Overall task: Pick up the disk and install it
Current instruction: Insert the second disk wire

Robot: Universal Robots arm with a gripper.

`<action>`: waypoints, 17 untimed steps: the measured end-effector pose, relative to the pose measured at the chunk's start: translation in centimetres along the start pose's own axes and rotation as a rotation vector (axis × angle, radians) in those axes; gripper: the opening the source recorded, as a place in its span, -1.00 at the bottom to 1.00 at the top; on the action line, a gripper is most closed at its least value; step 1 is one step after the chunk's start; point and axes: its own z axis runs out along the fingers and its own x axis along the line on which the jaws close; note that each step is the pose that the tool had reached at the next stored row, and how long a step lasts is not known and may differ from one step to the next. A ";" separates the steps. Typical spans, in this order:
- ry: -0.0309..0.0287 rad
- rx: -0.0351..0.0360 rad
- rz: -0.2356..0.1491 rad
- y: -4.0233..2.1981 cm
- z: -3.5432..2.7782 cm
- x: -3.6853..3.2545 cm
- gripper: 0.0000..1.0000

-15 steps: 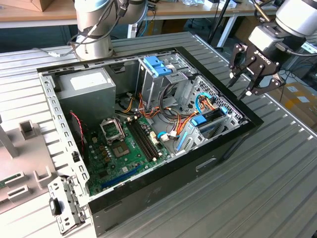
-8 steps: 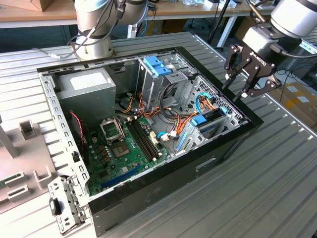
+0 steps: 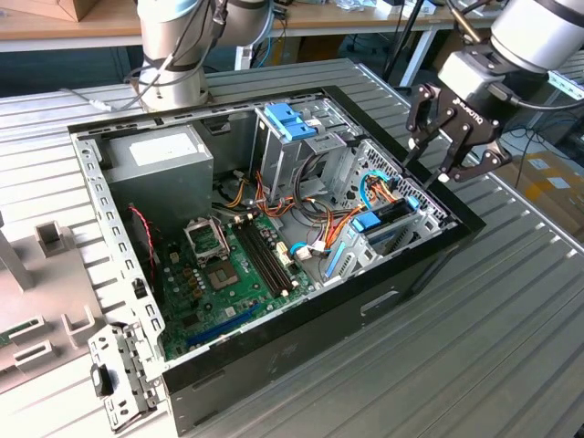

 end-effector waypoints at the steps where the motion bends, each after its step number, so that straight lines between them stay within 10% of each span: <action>1: -0.0001 0.0000 0.000 0.12 0.02 0.00 -0.04; 17: -0.0005 0.0000 0.000 2.86 1.35 0.02 -0.04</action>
